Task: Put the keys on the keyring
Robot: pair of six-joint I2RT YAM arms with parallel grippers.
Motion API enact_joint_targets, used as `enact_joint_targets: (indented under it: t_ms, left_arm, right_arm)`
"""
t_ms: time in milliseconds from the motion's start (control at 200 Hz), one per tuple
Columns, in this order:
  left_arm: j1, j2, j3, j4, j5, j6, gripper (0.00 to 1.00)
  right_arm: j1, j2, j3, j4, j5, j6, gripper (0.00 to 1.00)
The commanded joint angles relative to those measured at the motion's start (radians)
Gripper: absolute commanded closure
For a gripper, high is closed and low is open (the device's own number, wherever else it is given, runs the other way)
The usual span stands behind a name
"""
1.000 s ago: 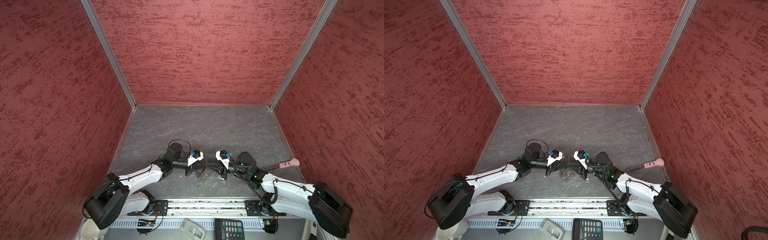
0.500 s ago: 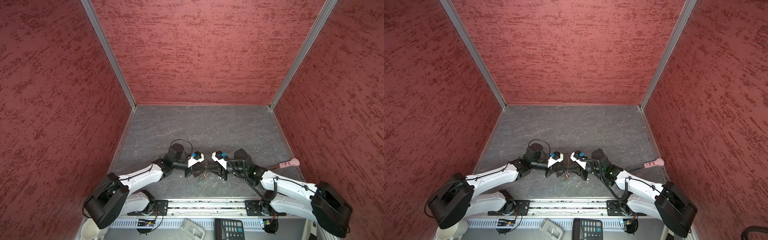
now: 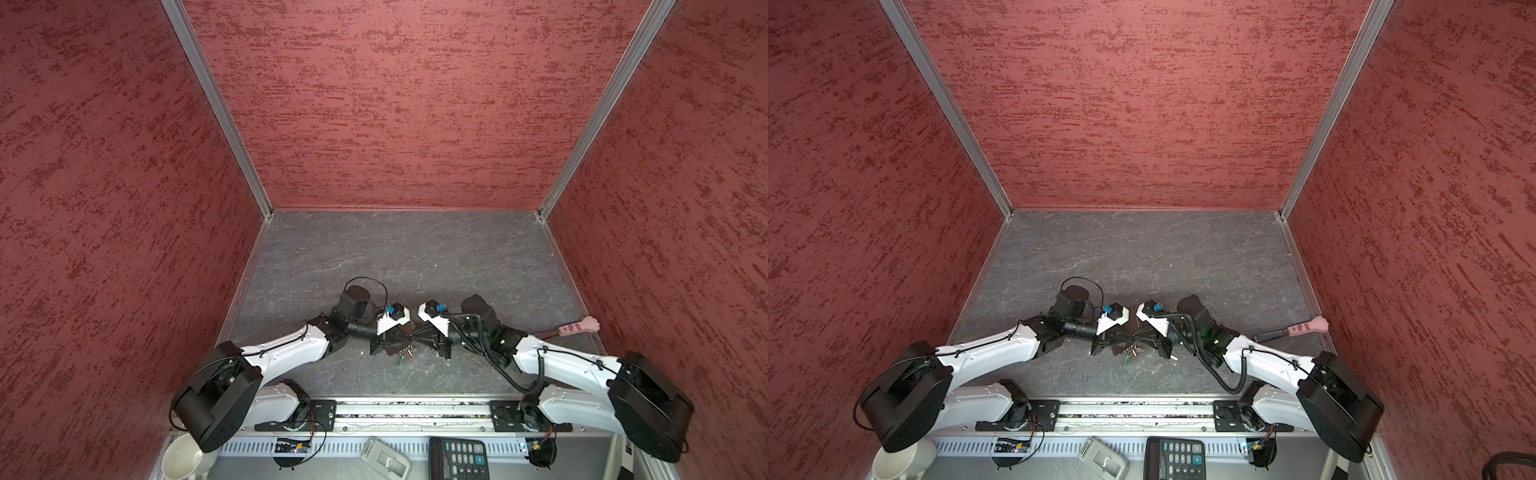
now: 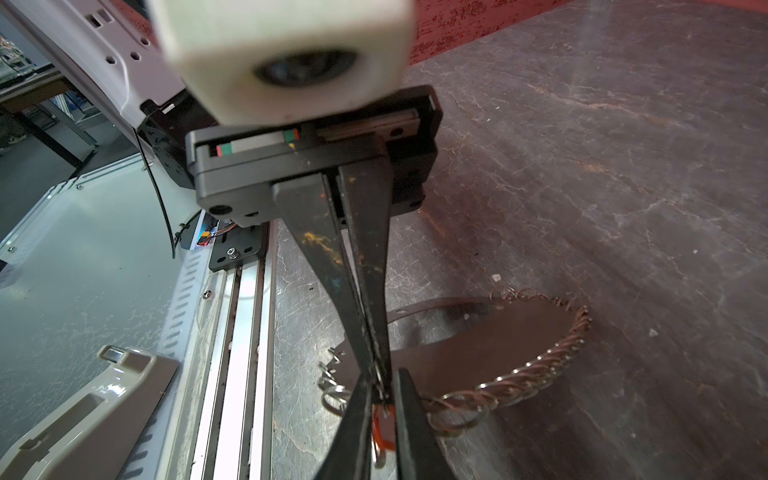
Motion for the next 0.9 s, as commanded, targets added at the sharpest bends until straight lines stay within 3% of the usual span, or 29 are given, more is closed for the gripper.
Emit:
enact_joint_targets:
  t_ms: [0, 150, 531, 897]
  left_arm:
    - [-0.006, 0.011, 0.028, -0.001, 0.031, 0.014, 1.00]
    - [-0.006, 0.010, 0.027, 0.006, 0.026, 0.013, 1.00]
    - [-0.005, -0.010, 0.009, 0.028, -0.014, 0.012, 1.00]
    - [0.009, -0.042, -0.028, 0.125, -0.046, -0.051, 0.98]
  right_arm:
    - [0.001, 0.004, 0.023, -0.006, -0.008, -0.027, 0.87]
    - [0.001, 0.016, 0.029, -0.020, -0.020, -0.030, 0.92]
    - [0.001, 0.021, 0.032, -0.055, -0.048, -0.054, 0.90]
    - [0.000, -0.005, 0.003, 0.006, -0.017, -0.020, 1.00]
